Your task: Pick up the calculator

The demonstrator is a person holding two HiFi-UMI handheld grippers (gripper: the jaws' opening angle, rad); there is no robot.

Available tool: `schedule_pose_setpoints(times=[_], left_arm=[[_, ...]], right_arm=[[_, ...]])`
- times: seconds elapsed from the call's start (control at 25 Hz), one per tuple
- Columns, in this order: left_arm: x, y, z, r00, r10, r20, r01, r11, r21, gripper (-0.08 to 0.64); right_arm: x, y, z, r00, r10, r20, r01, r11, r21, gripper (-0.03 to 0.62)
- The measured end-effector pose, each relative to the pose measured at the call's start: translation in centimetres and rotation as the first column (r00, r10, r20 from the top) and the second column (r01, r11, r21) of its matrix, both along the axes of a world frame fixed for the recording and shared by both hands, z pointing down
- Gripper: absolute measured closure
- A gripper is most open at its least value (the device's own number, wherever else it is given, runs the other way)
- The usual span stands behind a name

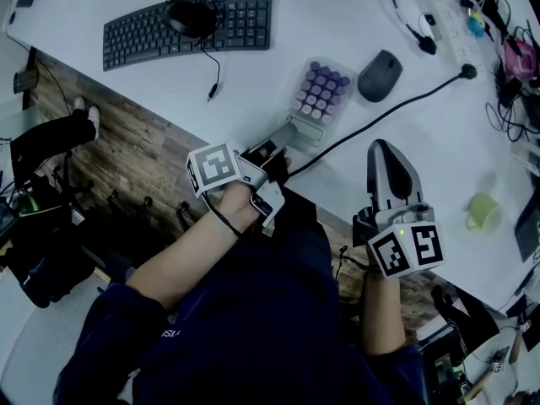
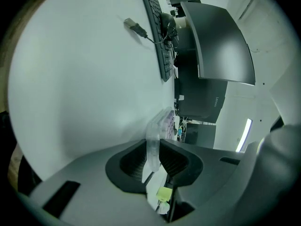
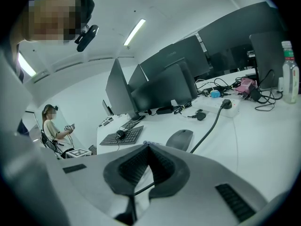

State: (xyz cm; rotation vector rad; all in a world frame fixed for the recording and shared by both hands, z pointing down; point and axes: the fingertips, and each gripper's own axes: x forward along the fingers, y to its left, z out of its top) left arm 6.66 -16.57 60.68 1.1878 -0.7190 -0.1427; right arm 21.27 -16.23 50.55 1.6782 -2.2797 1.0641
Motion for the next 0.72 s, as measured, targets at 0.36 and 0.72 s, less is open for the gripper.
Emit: schedule_pose_setpoints(times=[0.36, 0.72], left_arm=[[0.2, -0.7, -2.3, 0.999, 0.009, -0.038, -0.007, 0.998, 0.059, 0.460], [0.5, -1.9, -5.3, 0.998, 0.029, -0.052, -0.022, 0.992, 0.120, 0.460]], right_arm=[[-0.5, -0.1, -1.2, 1.000, 0.008, -0.005, -0.008, 1.000, 0.025, 0.589], [-0.4, -0.2, -3.6, 0.999, 0.028, -0.018, -0.026, 0.997, 0.074, 0.591]])
